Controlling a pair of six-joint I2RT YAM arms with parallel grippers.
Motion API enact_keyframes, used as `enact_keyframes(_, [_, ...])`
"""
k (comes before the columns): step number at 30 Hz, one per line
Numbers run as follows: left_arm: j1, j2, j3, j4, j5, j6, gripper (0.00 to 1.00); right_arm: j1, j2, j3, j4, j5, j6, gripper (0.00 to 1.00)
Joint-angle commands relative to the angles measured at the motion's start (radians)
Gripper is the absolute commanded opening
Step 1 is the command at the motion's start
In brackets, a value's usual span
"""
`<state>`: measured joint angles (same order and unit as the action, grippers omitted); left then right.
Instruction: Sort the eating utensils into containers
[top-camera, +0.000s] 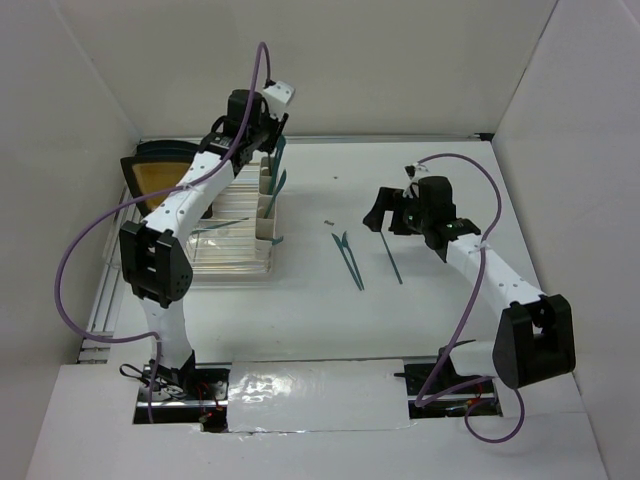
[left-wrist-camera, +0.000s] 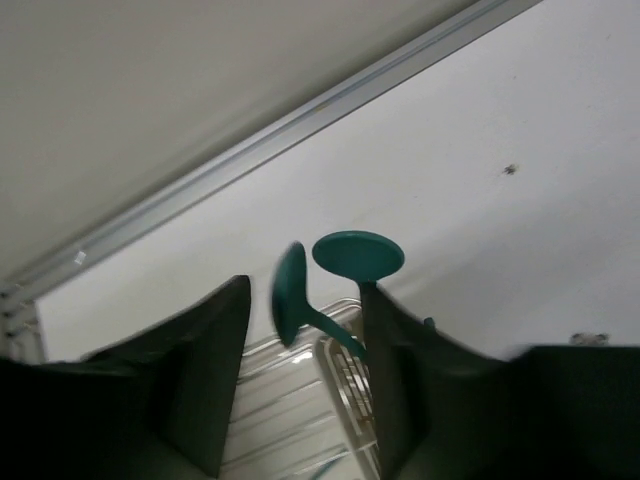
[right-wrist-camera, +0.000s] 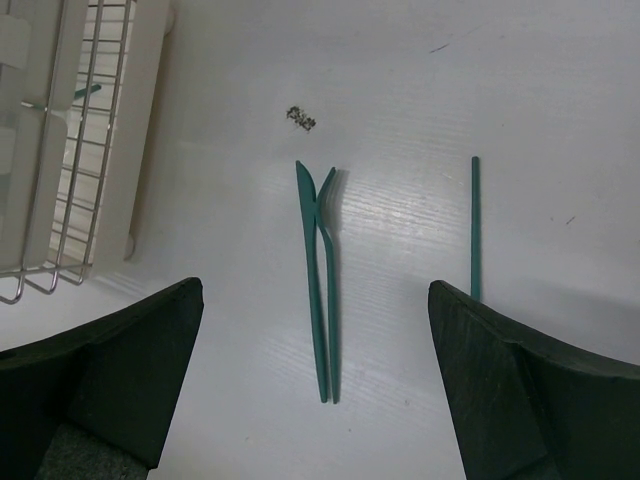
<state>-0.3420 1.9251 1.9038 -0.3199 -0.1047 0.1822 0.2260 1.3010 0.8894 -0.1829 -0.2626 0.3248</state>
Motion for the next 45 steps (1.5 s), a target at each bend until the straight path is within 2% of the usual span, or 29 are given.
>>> enact_keyframes(1, [-0.003,-0.031,0.015,0.007,0.005,-0.012,0.66,-0.002,-0.025,-0.023,0.045,-0.029,-0.001,1.00])
enact_keyframes(3, [-0.003,-0.034,0.027,-0.008,-0.015,-0.027,0.80,-0.001,-0.026,-0.023,0.045,-0.029,0.000,1.00])
enact_keyframes(4, [-0.003,-0.037,0.035,-0.018,-0.024,-0.048,0.91,0.007,-0.028,-0.023,0.045,-0.029,-0.001,1.00])
enact_keyframes(7, [-0.005,-0.034,0.096,-0.083,-0.053,-0.099,0.97,0.039,0.006,-0.023,0.045,-0.017,-0.004,1.00])
enact_keyframes(12, [0.017,-0.113,0.153,-0.200,-0.017,-0.266,1.00,0.102,0.073,-0.035,0.033,0.042,-0.009,0.95])
enact_keyframes(14, [0.047,-0.156,0.146,-0.226,0.063,-0.320,1.00,0.116,0.086,-0.053,0.033,0.060,-0.004,0.93])
enact_keyframes(20, [0.127,-0.377,-0.038,-0.205,0.316,-0.429,1.00,0.154,0.102,-0.119,0.054,0.092,-0.001,0.82])
enact_keyframes(28, [0.150,-0.548,-0.319,-0.165,0.422,-0.440,1.00,0.203,0.205,-0.070,0.072,0.140,-0.024,0.70])
enact_keyframes(31, [0.173,-0.603,-0.417,-0.119,0.447,-0.426,1.00,0.213,0.253,-0.027,0.072,0.161,-0.062,0.57])
enact_keyframes(32, [0.185,-0.632,-0.464,-0.090,0.494,-0.425,1.00,0.214,0.295,0.021,0.072,0.172,-0.079,0.56])
enact_keyframes(37, [0.227,-0.701,-0.581,-0.016,0.556,-0.431,1.00,0.222,0.365,0.094,0.048,0.198,-0.112,0.55])
enact_keyframes(45, [0.258,-0.713,-0.623,-0.004,0.591,-0.435,1.00,0.223,0.451,0.134,0.048,0.207,-0.121,0.53])
